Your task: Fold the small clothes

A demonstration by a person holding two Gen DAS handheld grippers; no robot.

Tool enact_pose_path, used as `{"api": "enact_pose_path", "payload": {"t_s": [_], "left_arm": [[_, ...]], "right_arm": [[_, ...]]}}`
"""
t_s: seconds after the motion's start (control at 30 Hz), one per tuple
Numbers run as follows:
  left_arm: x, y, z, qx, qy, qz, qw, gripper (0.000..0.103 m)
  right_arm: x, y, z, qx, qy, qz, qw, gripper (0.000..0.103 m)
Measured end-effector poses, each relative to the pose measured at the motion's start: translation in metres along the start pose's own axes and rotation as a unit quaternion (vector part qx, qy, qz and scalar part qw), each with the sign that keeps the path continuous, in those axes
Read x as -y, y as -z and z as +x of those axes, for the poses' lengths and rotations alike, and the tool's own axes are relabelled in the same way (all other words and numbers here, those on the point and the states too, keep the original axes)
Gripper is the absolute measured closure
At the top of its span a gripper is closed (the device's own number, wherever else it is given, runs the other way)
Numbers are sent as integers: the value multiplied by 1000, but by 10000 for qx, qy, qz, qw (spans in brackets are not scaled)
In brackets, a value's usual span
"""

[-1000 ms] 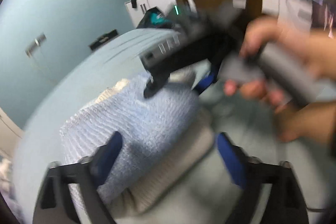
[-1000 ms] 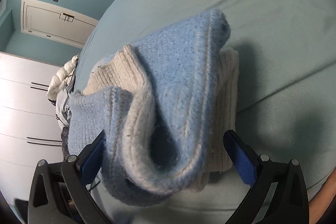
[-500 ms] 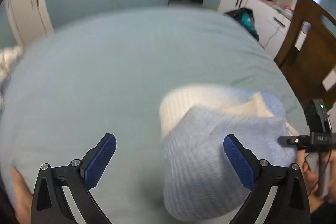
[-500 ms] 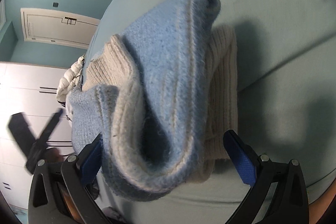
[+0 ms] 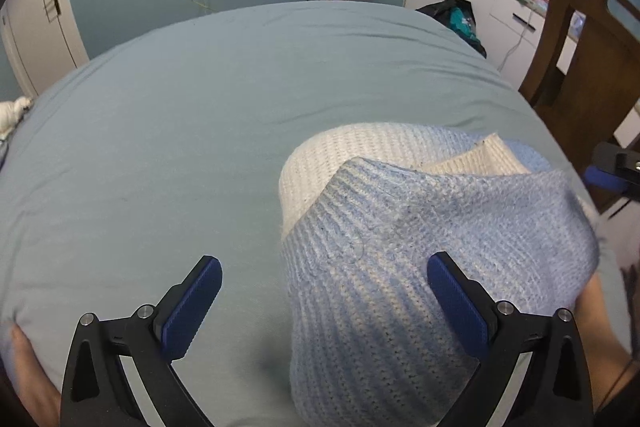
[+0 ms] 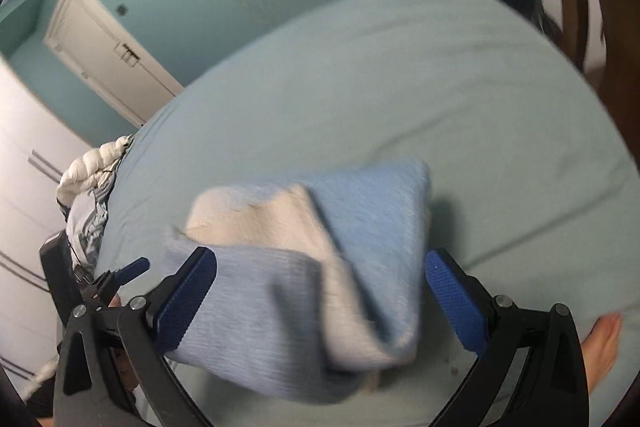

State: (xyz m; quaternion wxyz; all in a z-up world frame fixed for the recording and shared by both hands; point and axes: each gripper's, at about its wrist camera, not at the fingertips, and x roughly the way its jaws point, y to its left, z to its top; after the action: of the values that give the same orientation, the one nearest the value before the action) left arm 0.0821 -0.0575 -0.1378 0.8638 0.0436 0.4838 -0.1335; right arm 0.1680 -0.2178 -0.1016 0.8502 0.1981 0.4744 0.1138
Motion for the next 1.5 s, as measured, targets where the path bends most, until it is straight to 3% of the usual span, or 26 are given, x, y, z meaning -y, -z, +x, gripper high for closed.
{"api": "enact_pose_path", "payload": {"t_s": [0.07, 0.23, 0.5, 0.6, 0.67, 0.77, 0.83, 0.93, 1.03, 1.13, 1.3, 1.4, 1.47, 1.5], "left_arm": [[5, -4, 3, -17, -36, 41, 10000, 0], [4, -9, 12, -182, 164, -73, 9997, 0], [-14, -11, 27, -535, 987, -659, 9915, 0], [-18, -21, 20, -670, 973, -598, 9912, 0], [-19, -31, 10, -548, 687, -362, 9955, 0], [-27, -45, -1, -334, 354, -135, 9987, 0], [-36, -51, -2, -327, 326, -130, 9989, 0], [-56, -56, 5, -428, 508, -284, 9974, 0], [-76, -56, 19, -558, 899, -561, 9928, 0], [-93, -49, 40, -790, 1541, -977, 9800, 0], [-99, -33, 86, -1315, 2511, -1504, 9471, 0], [-107, -24, 106, -1416, 3122, -2065, 9165, 0], [-110, -18, 116, -1461, 3409, -2305, 8996, 0], [-109, -14, 121, -1495, 3643, -2427, 8866, 0]], "right_arm": [[-16, 6, 10, -95, 125, -407, 9990, 1], [-19, 33, 57, -845, 713, -1062, 9882, 1], [12, 28, 69, -958, 327, -676, 9926, 1], [20, 29, 61, -831, 240, -640, 9942, 1], [21, 36, 51, -718, 175, -569, 9956, 1], [39, 35, 33, -783, -51, -306, 9964, 1], [54, 28, 22, -603, -380, 13, 9975, 1], [97, 18, -5, -115, -952, 950, 9909, 1], [142, 16, -3, -242, -877, 1643, 9822, 1], [179, 28, 13, -657, -1048, 2185, 9680, 1], [205, 44, 47, -1312, -1876, 2885, 9297, 1], [212, 51, 73, -1793, -1979, 3022, 9151, 1], [222, 60, 86, -1956, -2304, 3264, 8956, 1], [227, 65, 91, -1977, -2481, 3371, 8864, 1]]}}
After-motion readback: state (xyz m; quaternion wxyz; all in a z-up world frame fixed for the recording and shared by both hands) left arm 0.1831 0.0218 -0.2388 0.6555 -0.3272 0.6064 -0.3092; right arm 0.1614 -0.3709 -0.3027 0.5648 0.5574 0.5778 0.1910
